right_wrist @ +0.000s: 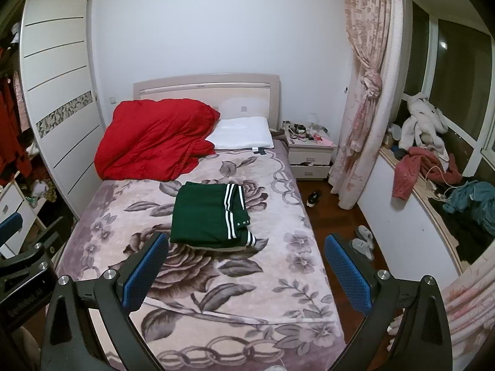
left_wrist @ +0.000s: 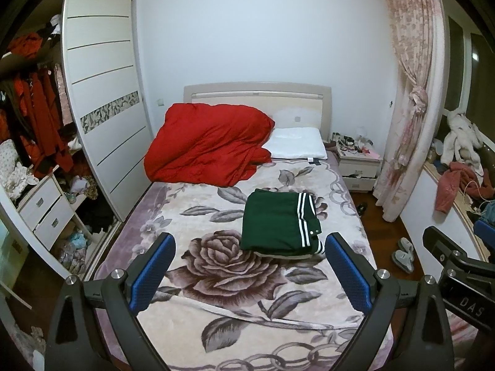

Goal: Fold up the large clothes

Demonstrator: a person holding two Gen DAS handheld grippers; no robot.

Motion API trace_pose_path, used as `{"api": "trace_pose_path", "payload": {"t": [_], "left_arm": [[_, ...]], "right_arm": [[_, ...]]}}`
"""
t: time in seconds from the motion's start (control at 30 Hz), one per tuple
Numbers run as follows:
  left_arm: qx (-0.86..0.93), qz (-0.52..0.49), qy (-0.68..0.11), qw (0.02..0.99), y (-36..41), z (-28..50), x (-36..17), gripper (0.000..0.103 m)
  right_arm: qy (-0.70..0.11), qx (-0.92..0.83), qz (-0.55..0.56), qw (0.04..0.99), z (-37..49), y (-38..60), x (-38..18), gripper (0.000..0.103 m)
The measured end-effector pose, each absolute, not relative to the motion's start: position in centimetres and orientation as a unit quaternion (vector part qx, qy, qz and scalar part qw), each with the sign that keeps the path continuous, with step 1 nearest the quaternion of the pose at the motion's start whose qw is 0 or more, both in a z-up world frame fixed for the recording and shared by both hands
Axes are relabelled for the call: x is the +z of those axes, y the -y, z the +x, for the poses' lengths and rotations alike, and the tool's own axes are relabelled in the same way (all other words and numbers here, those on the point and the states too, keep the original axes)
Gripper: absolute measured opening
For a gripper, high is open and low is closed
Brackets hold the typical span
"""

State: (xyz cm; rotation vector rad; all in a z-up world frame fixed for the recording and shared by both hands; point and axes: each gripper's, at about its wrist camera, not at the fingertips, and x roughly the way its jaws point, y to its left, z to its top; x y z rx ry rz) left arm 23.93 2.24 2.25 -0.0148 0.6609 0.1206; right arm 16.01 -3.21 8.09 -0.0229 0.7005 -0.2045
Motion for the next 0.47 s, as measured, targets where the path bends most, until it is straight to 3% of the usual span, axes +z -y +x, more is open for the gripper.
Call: {"api": "trace_pose_path", "payload": {"t": [0.47], "left_arm": [[0.059,-0.016,-0.321,0.945,-2.54,23.52,1.79,0.099]], "right_arm": [[-0.343,-0.103,-0.011,0.934,15.34,3.07,7.87,0.102]]}}
